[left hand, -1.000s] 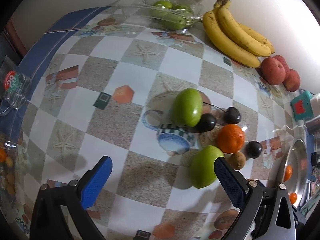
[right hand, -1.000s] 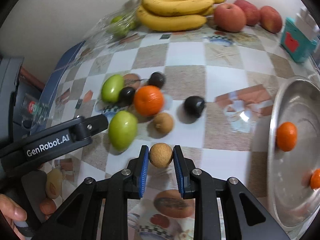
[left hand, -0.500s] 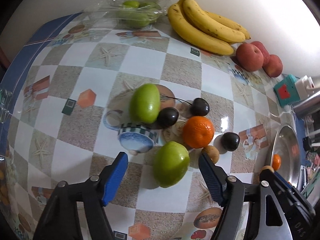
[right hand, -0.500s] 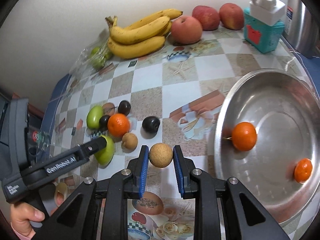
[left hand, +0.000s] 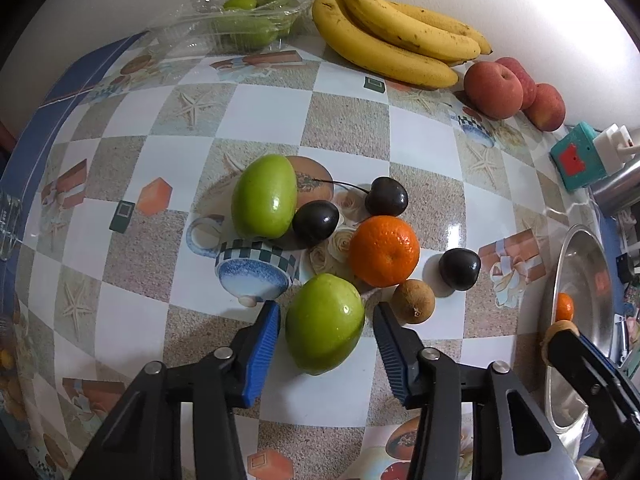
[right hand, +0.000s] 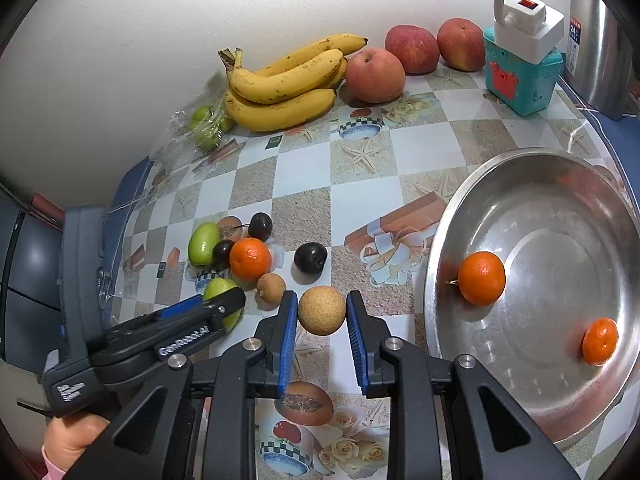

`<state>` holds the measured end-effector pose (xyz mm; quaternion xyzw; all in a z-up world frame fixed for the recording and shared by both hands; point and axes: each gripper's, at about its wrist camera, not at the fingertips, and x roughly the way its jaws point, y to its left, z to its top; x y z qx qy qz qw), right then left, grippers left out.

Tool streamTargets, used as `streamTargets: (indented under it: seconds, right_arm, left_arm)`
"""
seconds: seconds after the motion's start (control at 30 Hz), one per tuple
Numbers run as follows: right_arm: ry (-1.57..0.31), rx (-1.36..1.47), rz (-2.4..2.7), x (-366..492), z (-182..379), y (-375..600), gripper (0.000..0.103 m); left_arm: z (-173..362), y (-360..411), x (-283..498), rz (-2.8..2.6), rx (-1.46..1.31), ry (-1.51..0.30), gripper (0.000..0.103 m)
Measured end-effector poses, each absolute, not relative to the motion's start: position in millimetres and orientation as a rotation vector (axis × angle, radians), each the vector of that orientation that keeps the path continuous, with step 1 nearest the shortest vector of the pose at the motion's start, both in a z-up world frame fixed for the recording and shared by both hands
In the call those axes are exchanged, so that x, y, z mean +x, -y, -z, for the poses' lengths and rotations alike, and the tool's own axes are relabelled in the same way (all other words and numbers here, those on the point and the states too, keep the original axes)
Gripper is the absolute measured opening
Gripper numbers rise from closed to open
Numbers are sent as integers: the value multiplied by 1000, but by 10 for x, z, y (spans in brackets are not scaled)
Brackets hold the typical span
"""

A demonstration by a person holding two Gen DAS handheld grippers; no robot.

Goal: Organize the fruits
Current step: 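Grasp a green pear-like fruit with the left tool while the right tool holds the tan fruit, then carry both fruits over the steel plate and open the left tool to drop the green fruit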

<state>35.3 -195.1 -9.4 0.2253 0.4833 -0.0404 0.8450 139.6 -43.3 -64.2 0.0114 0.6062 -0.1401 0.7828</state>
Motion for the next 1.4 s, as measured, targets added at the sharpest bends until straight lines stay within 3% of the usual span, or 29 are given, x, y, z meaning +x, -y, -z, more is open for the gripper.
streamTargets:
  seconds: [0.07, 0.83, 1.4]
  right_arm:
    - [-1017, 479, 84, 352, 83, 1958, 26]
    - [-1004, 549, 143, 260, 63, 2208, 26]
    - [-992, 679, 490, -320, 203, 3290, 26]
  left_arm:
    - [639, 444, 1397, 300, 30, -1303, 44]
    - [131, 376, 1318, 317, -34, -1192, 43]
    - [-133, 1275, 822, 549, 66, -1156, 43]
